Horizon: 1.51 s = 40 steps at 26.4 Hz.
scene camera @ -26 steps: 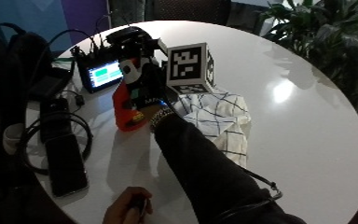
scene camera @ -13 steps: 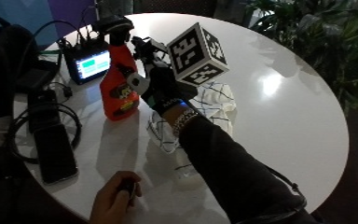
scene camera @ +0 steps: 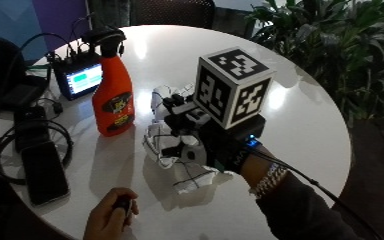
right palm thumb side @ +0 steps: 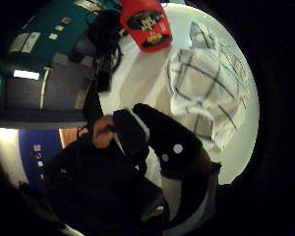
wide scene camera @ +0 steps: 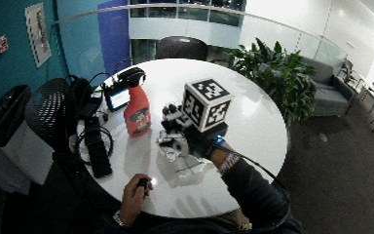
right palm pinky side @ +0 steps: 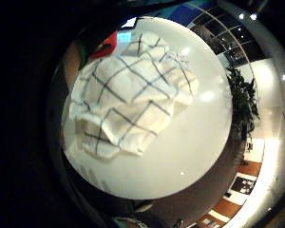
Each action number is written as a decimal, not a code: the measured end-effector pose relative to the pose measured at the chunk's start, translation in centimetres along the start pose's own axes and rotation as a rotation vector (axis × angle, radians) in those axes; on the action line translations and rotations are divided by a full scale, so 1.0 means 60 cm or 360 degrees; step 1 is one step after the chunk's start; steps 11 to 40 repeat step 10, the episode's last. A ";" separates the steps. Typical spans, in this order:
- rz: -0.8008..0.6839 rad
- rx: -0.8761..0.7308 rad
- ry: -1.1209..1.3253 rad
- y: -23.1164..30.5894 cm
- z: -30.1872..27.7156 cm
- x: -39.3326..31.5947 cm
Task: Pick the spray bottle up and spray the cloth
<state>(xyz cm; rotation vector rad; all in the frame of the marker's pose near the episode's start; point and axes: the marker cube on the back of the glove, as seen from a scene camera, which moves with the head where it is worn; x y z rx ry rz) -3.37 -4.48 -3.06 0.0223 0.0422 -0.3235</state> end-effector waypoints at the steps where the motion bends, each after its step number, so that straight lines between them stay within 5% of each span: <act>1: -0.0001 -0.0016 0.0000 0.015 0.001 -0.001; 9: 0.0041 -0.0076 -0.0026 0.097 0.001 -0.019; 40: 0.0039 -0.0074 -0.0027 0.098 0.001 -0.019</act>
